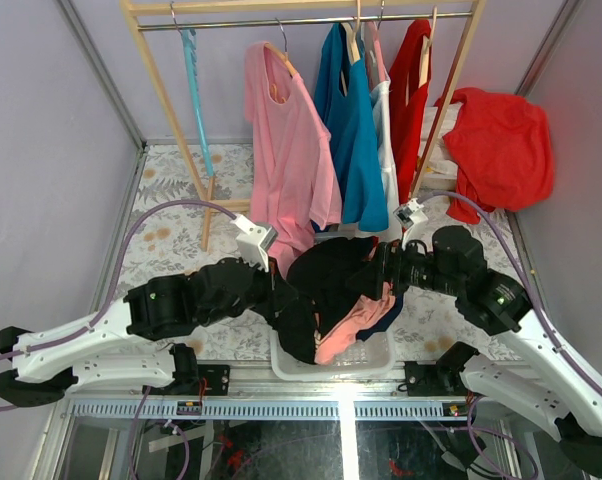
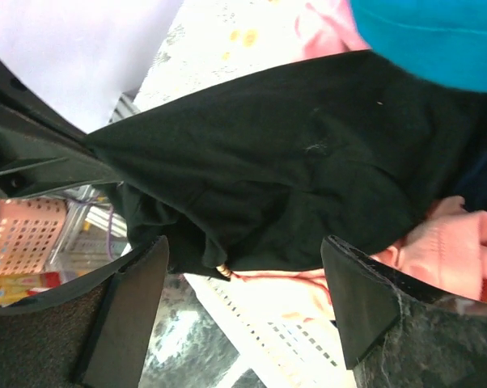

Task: Place the t-shirt on the hanger
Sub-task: Pick up the T-shirt and place it in the bin.

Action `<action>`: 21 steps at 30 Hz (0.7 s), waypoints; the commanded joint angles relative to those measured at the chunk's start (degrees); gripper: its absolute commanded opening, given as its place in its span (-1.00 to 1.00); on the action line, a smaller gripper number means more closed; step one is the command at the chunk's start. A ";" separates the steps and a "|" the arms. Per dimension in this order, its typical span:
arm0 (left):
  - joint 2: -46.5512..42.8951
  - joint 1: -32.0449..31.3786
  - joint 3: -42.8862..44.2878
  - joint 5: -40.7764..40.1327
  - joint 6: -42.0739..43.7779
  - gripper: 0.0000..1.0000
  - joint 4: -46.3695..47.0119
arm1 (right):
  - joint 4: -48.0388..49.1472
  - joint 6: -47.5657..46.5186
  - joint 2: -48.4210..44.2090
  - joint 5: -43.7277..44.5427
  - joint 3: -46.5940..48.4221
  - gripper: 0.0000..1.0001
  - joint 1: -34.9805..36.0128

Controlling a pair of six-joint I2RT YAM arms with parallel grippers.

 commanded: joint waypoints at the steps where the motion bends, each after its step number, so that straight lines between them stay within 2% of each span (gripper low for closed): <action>1: -0.47 -0.36 4.66 -3.27 1.59 -1.00 2.04 | 7.23 2.46 1.02 -9.49 -0.91 0.63 0.05; 6: 0.52 -0.35 7.24 -4.66 2.49 -1.00 0.62 | 13.36 5.02 3.11 -14.70 -4.54 0.45 0.12; 12: 2.20 -0.40 10.00 -5.65 3.60 -1.00 -0.13 | 16.90 4.94 5.60 -16.18 -5.77 0.42 2.27; 16: 3.22 -0.41 10.83 -6.29 4.00 -1.00 -0.18 | 16.91 3.42 8.47 -10.38 -4.74 0.41 9.24; 21: 3.53 -0.39 10.92 -6.65 4.26 -1.00 0.33 | 17.11 2.80 9.23 -5.20 -4.31 0.39 13.56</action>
